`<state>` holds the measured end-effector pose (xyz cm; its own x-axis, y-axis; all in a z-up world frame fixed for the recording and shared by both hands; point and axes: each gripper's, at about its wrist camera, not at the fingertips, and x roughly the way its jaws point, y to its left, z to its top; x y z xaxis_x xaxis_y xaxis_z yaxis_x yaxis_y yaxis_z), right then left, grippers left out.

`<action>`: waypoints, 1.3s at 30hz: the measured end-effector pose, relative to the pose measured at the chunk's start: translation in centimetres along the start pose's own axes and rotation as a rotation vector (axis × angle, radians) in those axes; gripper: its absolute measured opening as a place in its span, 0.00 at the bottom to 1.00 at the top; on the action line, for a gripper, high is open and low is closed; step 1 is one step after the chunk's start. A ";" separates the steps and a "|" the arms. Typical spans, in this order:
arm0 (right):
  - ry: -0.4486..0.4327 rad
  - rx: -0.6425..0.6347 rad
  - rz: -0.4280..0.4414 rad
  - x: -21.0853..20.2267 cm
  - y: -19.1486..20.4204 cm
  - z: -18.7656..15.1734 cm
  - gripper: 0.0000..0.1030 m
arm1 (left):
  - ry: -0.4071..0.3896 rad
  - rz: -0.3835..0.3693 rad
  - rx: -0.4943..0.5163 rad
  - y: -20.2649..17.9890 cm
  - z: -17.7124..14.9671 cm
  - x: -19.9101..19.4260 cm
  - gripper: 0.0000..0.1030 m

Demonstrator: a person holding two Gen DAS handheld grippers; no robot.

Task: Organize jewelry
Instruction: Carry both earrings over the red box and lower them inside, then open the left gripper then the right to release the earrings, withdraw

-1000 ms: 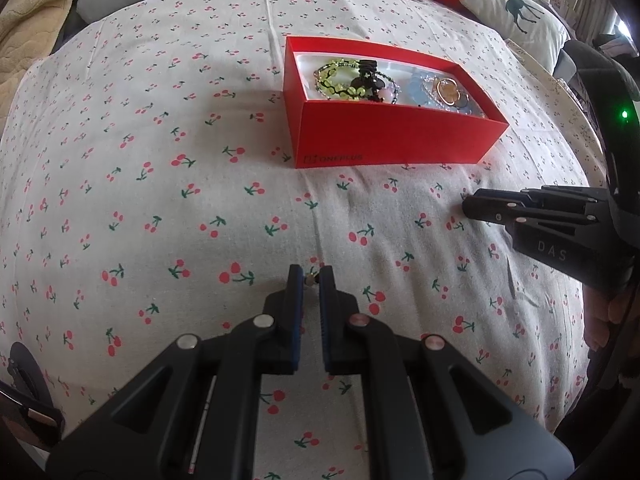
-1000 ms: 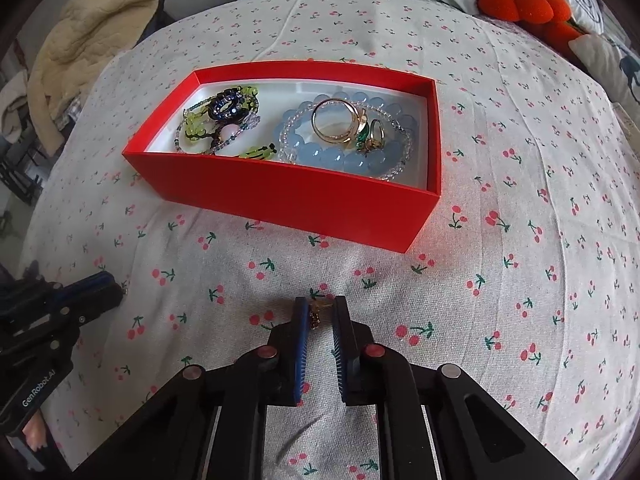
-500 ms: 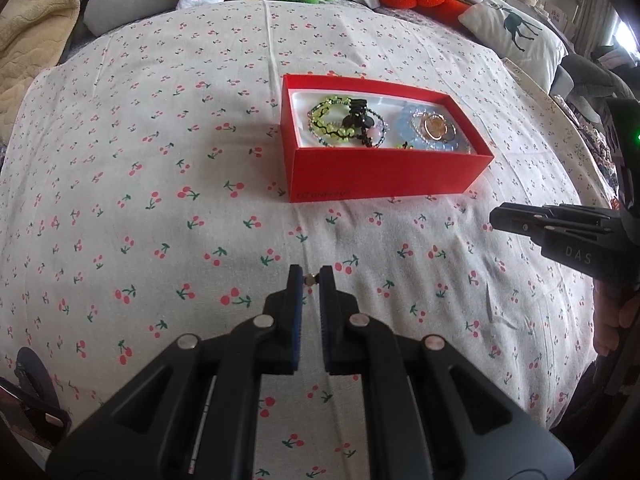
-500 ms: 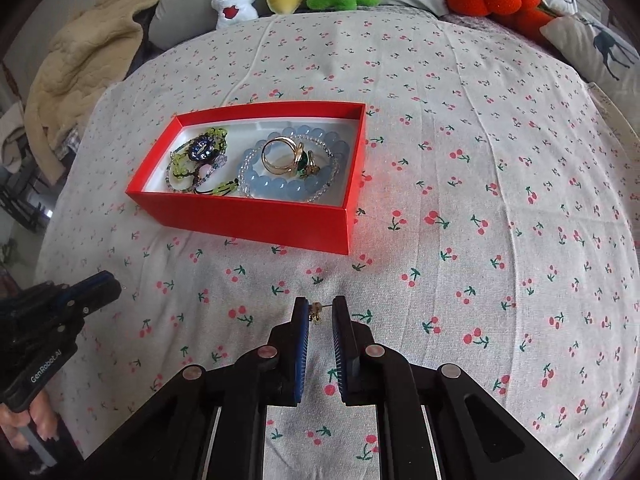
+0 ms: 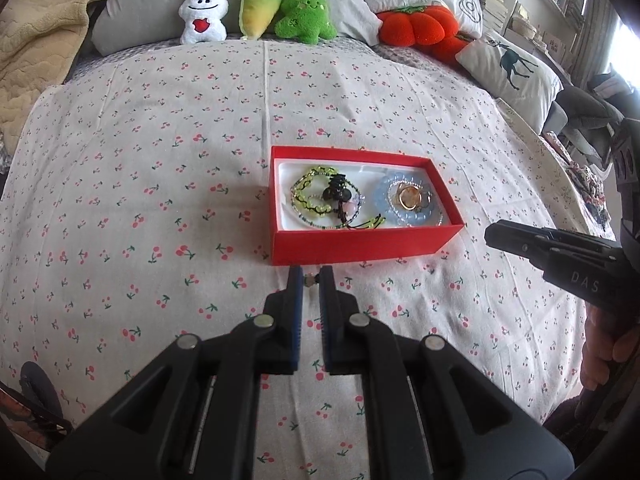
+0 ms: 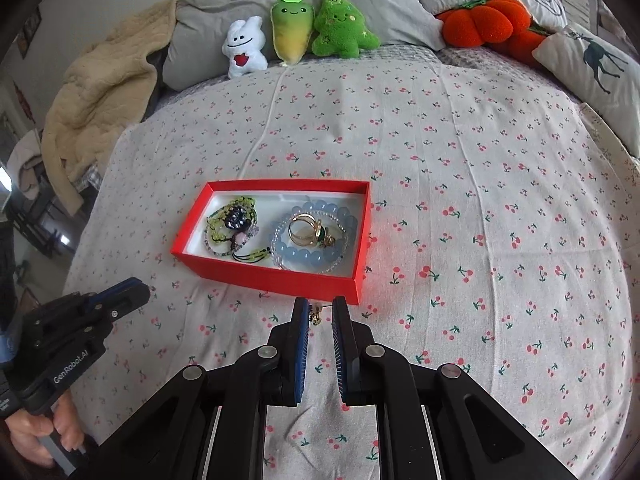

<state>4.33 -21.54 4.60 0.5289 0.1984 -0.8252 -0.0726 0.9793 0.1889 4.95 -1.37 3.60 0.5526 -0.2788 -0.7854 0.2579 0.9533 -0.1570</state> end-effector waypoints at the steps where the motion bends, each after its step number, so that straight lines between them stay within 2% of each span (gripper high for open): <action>1: -0.011 0.000 0.003 -0.3 0.1 0.3 0.11 | -0.004 -0.004 -0.002 -0.1 0.2 0.0 0.09; 12: -0.043 0.028 0.023 0.4 0.1 2.5 0.11 | -0.083 -0.036 0.009 -0.8 3.0 1.7 0.09; 18: -0.030 0.050 0.060 2.3 -0.7 3.4 0.12 | -0.082 -0.028 0.016 -0.7 3.7 4.2 0.09; 27: 0.000 0.042 0.060 4.7 -1.1 4.2 0.12 | -0.067 -0.015 0.017 -1.0 4.2 6.0 0.10; 28: 0.004 0.041 0.058 4.9 -1.2 4.3 0.12 | -0.062 -0.013 0.016 -1.0 4.2 6.1 0.12; 30: 0.008 0.042 0.056 5.2 -1.3 4.3 0.12 | -0.057 -0.011 0.013 -1.1 4.2 6.2 0.23; 34: 0.006 0.042 0.057 5.5 -1.3 4.6 0.12 | -0.060 -0.003 0.013 -1.1 4.2 5.6 0.27; 38: 0.000 0.036 0.061 5.7 -1.0 5.1 0.12 | -0.077 0.021 0.008 -0.8 3.8 4.3 0.44; 39: -0.001 0.033 0.061 5.7 -0.9 5.3 0.12 | -0.074 0.028 0.005 -0.7 3.7 4.1 0.45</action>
<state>11.89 -21.48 2.52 0.5254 0.2578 -0.8108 -0.0769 0.9635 0.2566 9.97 -3.63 2.74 0.6168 -0.2597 -0.7430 0.2455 0.9604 -0.1319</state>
